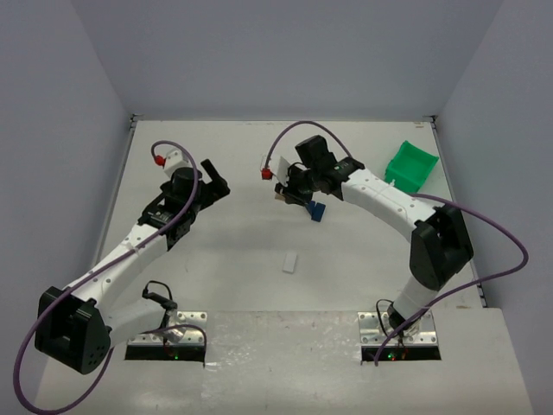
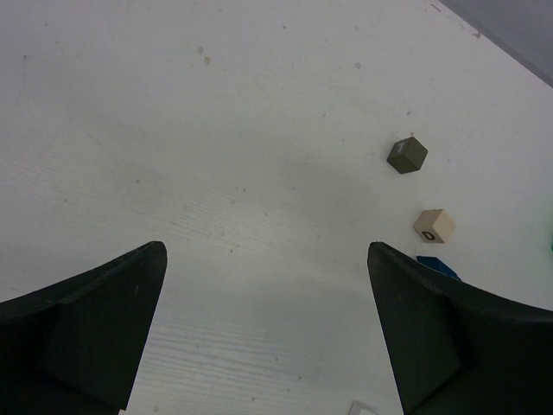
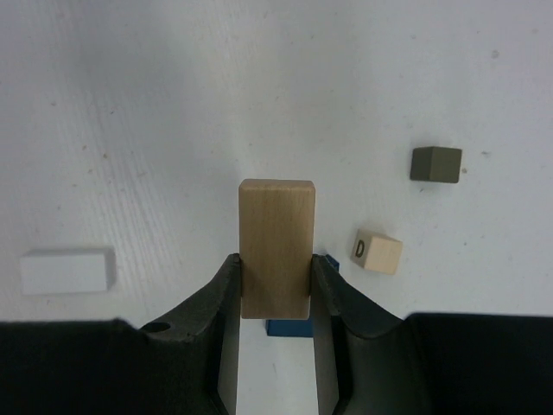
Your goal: Build the wood block tower
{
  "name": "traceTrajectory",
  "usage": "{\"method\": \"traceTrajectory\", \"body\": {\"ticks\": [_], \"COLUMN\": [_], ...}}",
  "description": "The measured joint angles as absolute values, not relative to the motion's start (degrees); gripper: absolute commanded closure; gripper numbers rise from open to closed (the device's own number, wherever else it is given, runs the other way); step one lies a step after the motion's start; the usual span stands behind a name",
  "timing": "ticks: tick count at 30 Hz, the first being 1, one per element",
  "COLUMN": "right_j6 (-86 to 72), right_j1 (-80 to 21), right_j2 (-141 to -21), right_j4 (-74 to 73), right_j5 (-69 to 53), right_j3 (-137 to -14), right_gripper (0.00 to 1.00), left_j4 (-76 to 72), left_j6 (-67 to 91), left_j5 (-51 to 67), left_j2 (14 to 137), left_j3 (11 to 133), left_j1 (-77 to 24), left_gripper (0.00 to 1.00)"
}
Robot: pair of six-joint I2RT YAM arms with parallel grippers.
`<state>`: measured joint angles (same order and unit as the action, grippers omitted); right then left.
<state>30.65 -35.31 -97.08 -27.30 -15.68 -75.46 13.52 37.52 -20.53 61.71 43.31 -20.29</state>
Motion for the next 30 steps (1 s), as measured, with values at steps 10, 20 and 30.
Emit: {"method": "traceTrajectory", "body": {"ticks": [10, 20, 30], "right_j6": [21.6, 18.4, 11.2], "right_j1": [-35.4, -37.8, -40.3], "right_j2": [-94.7, -99.0, -90.8], "right_j4": [-31.5, -30.3, -29.0], "right_j5": [-15.2, -14.2, -13.7], "right_j3": [-74.1, -77.0, -64.8], "right_gripper": [0.94, 0.94, 0.94], "left_j4": [14.0, 10.6, 9.4], "left_j6": [37.8, 37.5, 34.6], "left_j5": [-21.4, -23.0, -19.7], "left_j2": [67.8, 72.2, 73.9], "left_j3": [46.0, 49.9, 51.2], "left_j1": [-20.3, -20.3, -20.3], "left_gripper": [0.0, 0.0, 0.0]}}
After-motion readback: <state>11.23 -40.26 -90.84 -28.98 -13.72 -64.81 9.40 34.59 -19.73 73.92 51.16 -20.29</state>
